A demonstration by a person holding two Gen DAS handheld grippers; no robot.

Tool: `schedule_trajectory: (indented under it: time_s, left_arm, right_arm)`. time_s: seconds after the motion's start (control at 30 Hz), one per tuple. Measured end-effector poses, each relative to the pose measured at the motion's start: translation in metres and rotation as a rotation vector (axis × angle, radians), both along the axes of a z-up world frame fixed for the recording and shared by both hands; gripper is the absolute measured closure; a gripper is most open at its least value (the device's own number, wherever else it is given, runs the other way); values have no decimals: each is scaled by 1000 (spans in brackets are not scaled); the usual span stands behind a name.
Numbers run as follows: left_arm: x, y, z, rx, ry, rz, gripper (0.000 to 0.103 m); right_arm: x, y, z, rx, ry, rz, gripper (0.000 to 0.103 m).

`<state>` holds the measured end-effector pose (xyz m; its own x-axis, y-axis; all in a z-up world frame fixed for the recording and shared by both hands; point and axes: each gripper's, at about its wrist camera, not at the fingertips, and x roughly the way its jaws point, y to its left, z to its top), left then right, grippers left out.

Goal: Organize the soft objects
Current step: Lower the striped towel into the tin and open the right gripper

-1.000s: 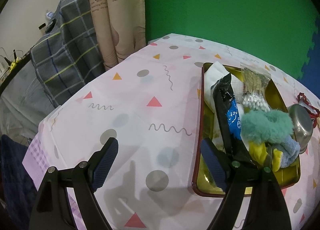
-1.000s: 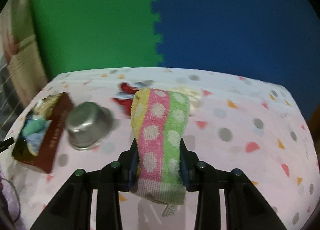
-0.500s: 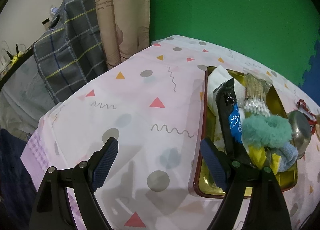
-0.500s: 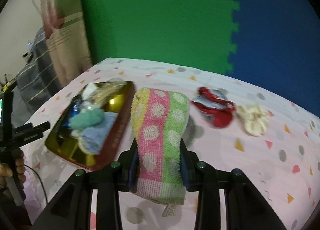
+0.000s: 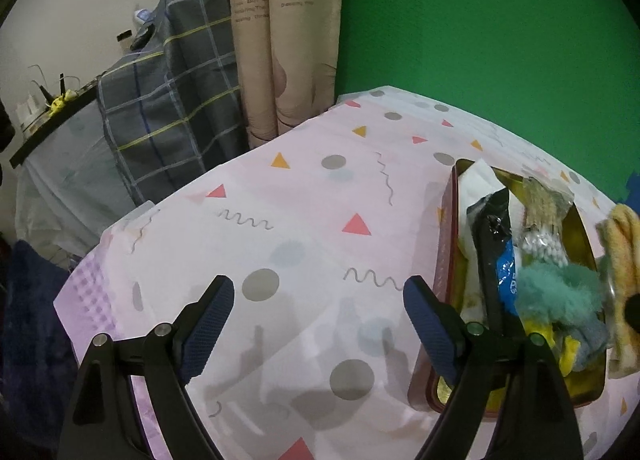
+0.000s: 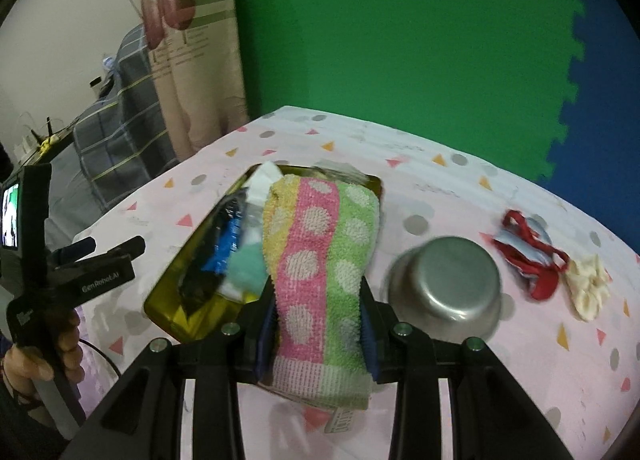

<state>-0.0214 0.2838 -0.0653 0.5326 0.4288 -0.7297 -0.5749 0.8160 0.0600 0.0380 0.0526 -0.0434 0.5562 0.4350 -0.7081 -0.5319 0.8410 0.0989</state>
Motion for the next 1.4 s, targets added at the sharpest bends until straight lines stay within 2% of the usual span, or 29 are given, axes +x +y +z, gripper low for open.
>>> schedule_trajectory:
  time_s: [0.43, 0.57, 0.7, 0.9, 1.13, 1.4]
  left_arm:
    - [0, 7, -4, -31, 8, 15, 19]
    - [0, 6, -4, -28, 11, 7, 18]
    - [2, 6, -7, -30, 18, 0, 18]
    - [3, 4, -7, -25, 18, 0, 18]
    - [5, 0, -7, -6, 30, -16, 18]
    - [6, -3, -8, -3, 34, -25, 18]
  right_arm:
    - [20, 52, -17, -7, 46, 47, 67]
    - [21, 60, -25, -19, 57, 52, 63]
    - [20, 60, -26, -28, 47, 58, 56]
    - [19, 48, -21, 14, 52, 47, 47]
    - [14, 23, -13, 75, 68, 33, 45]
    - [12, -43, -3, 91, 33, -82, 45]
